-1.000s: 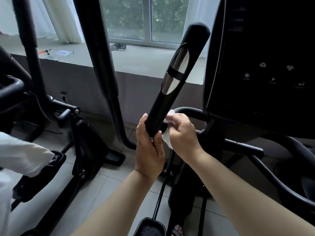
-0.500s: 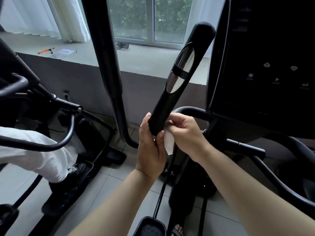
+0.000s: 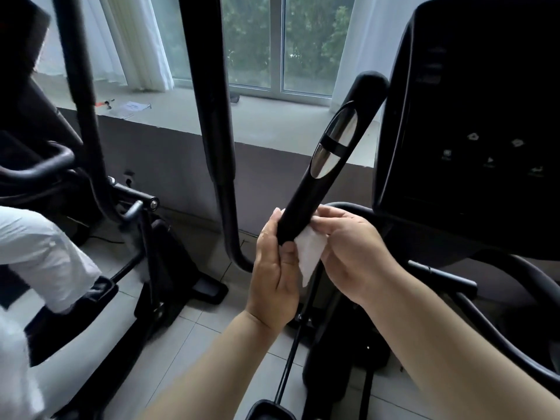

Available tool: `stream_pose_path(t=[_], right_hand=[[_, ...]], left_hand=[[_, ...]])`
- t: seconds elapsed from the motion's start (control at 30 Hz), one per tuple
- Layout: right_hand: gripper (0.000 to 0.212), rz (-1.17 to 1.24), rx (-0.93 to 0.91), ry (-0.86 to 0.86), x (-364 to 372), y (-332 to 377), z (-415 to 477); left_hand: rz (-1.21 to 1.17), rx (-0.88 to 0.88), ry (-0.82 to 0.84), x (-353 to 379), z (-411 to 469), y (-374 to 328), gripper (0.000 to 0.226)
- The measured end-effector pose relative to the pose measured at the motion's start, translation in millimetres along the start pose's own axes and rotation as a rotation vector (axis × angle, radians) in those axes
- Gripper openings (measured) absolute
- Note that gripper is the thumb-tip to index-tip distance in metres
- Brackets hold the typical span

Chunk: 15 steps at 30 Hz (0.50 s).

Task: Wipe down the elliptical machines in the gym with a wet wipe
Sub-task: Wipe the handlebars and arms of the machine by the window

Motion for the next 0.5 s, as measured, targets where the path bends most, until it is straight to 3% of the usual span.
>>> stream_pose_path(t=[0.13,0.3,0.5], right_hand=[[0.028,0.177,-0.056,0.017,4,2,-4],[0.028,0.158,-0.013,-0.093,13,-1,-15],[0.024,0.267,-0.119,-0.088,31,31,-28]], left_hand=[[-0.011,-0.03,-0.015,-5,1,-7,0.044],[-0.04,-0.036,-0.007,-9,3,-10,0.044],[-0.042,-0.014,-0.021,-12,8,-26,0.043]])
Point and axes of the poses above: each hand's wrist, its own z-axis towards the middle knuckle, its own x-axis out of the palm, y = z × x, the point moved 3 cm from there along z, towards the middle knuckle, and after that the axes turned 15 degrees about z, right-handed, at the moved point
